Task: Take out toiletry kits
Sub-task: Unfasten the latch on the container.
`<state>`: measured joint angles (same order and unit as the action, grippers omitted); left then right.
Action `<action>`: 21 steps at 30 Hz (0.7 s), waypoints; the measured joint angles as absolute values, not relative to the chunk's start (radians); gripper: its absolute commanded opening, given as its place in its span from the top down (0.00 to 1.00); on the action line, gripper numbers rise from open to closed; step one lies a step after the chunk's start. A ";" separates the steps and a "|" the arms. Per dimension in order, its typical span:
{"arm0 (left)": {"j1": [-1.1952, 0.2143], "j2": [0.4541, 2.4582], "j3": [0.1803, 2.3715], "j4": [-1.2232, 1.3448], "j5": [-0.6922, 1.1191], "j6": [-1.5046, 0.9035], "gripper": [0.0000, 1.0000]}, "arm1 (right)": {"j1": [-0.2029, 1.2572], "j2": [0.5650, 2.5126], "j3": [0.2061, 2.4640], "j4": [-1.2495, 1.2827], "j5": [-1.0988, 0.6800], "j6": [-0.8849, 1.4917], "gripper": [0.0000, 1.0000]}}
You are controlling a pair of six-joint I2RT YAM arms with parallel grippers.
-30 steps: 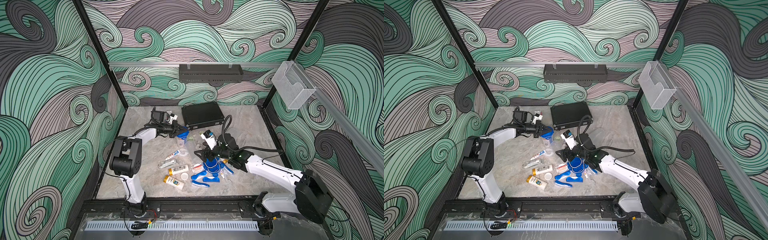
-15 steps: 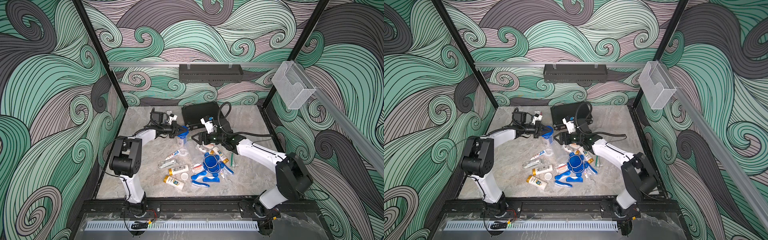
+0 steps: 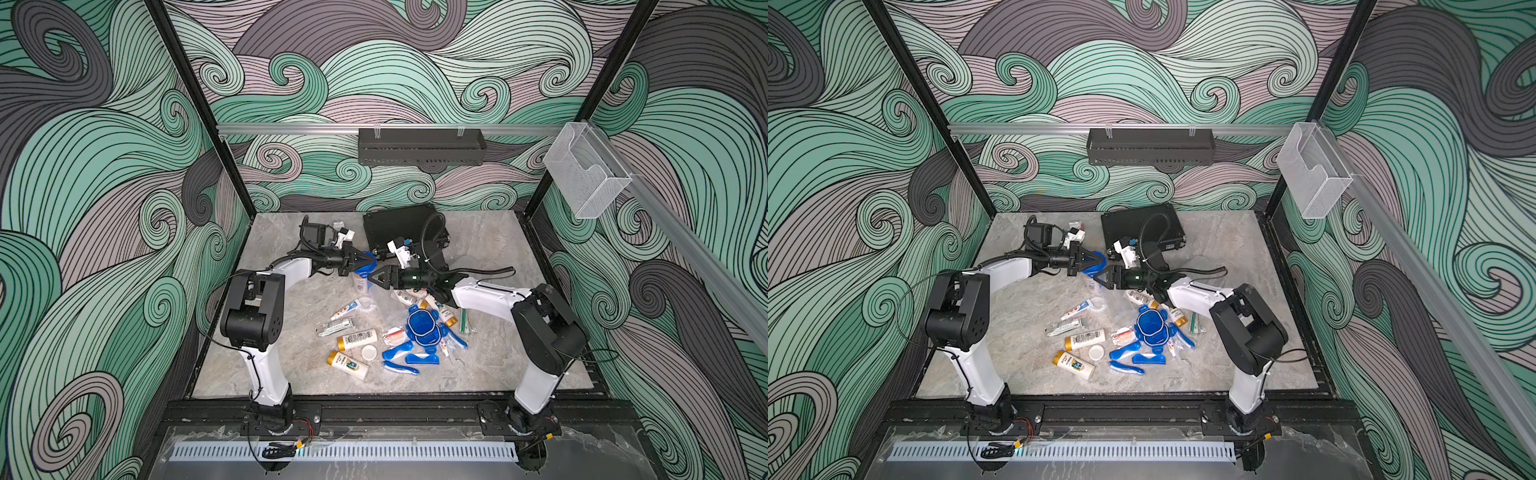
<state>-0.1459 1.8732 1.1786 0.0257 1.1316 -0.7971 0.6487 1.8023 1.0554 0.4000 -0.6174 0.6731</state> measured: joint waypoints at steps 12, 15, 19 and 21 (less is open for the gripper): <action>-0.144 1.884 1.190 0.023 1.136 -0.798 1.00 | 0.681 1.900 1.026 0.658 -0.571 0.744 0.32; -0.144 1.887 1.195 0.023 1.135 -0.798 1.00 | 0.686 1.921 1.019 0.702 -0.558 0.761 0.33; -0.144 1.889 1.196 0.023 1.135 -0.798 1.00 | 0.698 1.940 1.019 0.747 -0.556 0.772 0.33; -0.144 1.889 1.196 0.022 1.135 -0.798 1.00 | 0.702 1.942 1.019 0.768 -0.556 0.773 0.33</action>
<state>-0.1440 1.8889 1.1965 0.0223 1.1351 -0.7979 0.7025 1.9415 1.0187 0.7681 -0.5564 0.7727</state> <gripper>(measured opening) 0.047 0.674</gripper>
